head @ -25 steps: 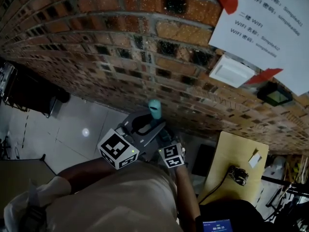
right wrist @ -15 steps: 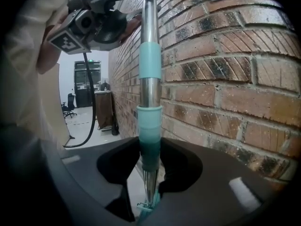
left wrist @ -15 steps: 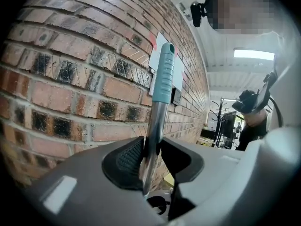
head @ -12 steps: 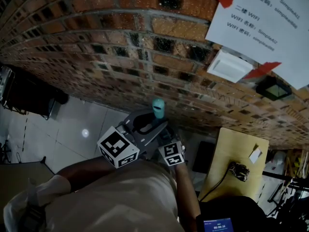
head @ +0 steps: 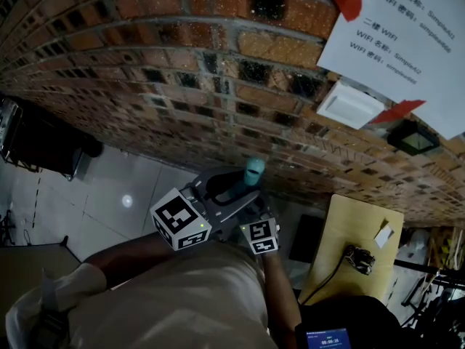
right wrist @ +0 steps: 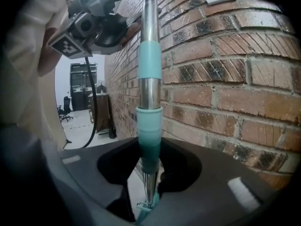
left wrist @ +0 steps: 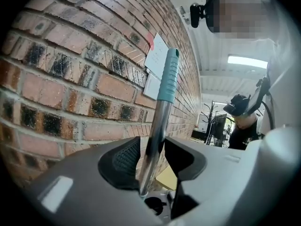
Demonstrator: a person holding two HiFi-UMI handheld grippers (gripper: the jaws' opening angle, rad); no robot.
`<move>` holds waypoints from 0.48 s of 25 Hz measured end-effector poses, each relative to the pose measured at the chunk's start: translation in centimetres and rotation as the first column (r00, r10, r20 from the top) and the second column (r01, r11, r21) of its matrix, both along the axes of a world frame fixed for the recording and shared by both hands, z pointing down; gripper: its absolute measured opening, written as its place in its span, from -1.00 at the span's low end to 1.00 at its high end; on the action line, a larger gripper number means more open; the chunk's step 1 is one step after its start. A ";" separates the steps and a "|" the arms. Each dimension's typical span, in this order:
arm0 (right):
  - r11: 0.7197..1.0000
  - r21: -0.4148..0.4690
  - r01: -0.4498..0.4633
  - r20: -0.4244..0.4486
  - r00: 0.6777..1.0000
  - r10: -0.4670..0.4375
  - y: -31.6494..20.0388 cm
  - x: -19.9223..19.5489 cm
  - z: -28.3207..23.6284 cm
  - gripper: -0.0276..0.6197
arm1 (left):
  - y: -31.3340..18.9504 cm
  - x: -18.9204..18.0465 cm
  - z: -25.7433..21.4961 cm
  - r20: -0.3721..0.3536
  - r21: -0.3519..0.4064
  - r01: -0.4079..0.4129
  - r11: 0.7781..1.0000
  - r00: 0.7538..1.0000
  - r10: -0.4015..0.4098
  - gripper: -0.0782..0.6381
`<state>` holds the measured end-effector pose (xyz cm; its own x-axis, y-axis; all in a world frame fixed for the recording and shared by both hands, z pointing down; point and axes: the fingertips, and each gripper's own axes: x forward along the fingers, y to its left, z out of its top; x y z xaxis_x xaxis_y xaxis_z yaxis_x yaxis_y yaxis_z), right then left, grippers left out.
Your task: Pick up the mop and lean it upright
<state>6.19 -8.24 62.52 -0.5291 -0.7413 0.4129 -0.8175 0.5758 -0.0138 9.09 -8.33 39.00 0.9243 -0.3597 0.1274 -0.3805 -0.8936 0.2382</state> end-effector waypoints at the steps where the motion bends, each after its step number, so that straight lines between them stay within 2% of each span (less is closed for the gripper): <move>1: 1.000 0.000 -0.006 0.002 1.000 0.006 0.1 0.2 -0.1 -0.51 | 0.1 0.0 0.3 0.007 0.004 -0.007 1.000 1.000 0.007 -0.24; 6: 0.999 -0.009 -0.039 0.012 0.999 0.039 0.8 1.5 -0.3 -0.51 | 0.7 -0.8 2.0 0.071 0.044 -0.039 0.998 0.997 0.036 -0.07; 12: 0.996 -0.038 -0.086 0.026 0.996 0.087 2.2 4.1 0.3 -0.51 | 0.8 -3.5 5.4 0.112 0.037 -0.033 0.999 0.993 0.028 -0.07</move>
<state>10.32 -6.07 62.85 -0.4751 -0.7694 0.4269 -0.8634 0.5013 -0.0575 5.64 -7.49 44.37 0.9157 -0.3382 0.2169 -0.3753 -0.9128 0.1612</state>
